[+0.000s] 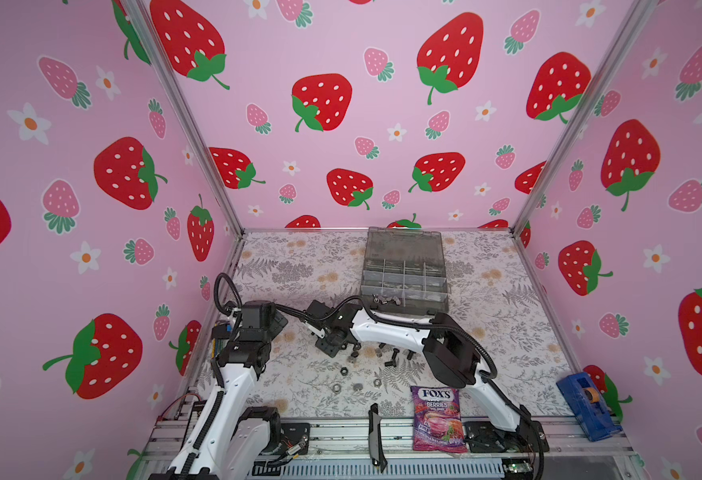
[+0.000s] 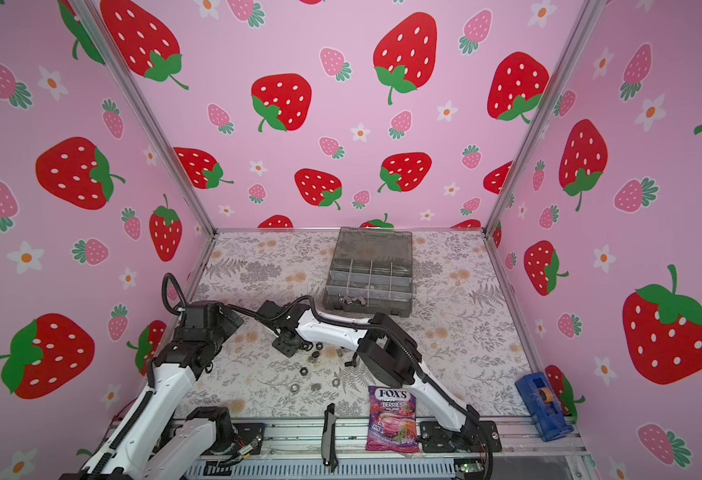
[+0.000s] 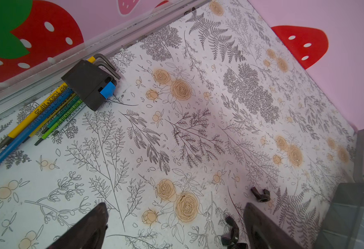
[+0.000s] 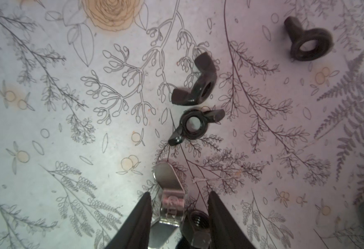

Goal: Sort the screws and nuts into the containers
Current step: 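Move the right gripper back to the pile and grasp another silver wing nut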

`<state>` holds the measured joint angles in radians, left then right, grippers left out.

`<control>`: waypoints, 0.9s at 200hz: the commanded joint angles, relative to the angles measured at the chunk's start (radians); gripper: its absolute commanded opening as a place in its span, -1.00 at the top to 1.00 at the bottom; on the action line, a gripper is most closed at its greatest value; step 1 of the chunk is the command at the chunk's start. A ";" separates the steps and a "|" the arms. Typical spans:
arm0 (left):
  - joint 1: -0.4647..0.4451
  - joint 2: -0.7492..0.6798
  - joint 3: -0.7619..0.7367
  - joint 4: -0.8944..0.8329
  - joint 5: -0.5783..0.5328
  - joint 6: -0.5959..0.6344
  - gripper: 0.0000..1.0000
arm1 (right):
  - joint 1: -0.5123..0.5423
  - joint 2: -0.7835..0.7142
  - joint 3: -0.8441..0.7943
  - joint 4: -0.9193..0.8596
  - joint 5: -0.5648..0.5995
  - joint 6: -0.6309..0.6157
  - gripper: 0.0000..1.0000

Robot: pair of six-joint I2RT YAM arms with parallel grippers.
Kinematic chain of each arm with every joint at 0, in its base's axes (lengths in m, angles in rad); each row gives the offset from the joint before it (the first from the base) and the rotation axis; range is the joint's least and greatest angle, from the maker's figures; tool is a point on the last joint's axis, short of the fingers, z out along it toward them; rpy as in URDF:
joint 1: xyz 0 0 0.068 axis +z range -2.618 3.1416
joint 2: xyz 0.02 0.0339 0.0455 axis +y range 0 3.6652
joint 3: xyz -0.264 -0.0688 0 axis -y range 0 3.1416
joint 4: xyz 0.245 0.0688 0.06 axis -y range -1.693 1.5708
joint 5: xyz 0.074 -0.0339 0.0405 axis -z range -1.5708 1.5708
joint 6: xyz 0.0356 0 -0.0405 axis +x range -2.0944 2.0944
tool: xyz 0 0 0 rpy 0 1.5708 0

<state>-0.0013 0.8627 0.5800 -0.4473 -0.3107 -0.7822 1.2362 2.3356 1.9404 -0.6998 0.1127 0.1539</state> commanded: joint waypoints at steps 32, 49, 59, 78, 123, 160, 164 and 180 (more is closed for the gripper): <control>0.010 -0.010 -0.016 -0.014 -0.005 -0.012 -0.99 | 0.003 0.034 0.013 -0.043 -0.009 -0.022 0.17; 0.011 -0.010 -0.016 -0.013 -0.005 -0.012 -0.99 | 0.003 0.038 0.009 -0.038 -0.023 -0.028 0.22; 0.013 -0.010 -0.015 -0.013 -0.004 -0.011 -0.99 | 0.003 0.043 0.007 -0.038 -0.033 -0.033 0.25; 0.013 -0.014 -0.017 -0.017 -0.004 -0.012 -0.99 | 0.003 0.055 0.011 -0.044 -0.058 -0.041 0.31; 0.016 -0.048 -0.041 -0.016 -0.005 -0.029 -0.98 | 0.003 0.068 0.005 -0.076 -0.074 -0.061 0.35; 0.020 -0.059 -0.042 -0.007 -0.007 -0.023 -0.98 | 0.004 0.065 -0.009 -0.091 -0.062 -0.059 0.35; 0.020 -0.058 -0.041 -0.007 -0.007 -0.022 -0.99 | 0.003 0.065 -0.010 -0.091 -0.060 -0.056 0.35; 0.024 -0.050 -0.033 -0.007 -0.002 -0.021 -0.98 | 0.003 0.058 -0.024 -0.091 -0.056 -0.044 0.34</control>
<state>0.0128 0.8112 0.5407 -0.4465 -0.3031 -0.7906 1.2362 2.3608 1.9427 -0.7055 0.0582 0.1181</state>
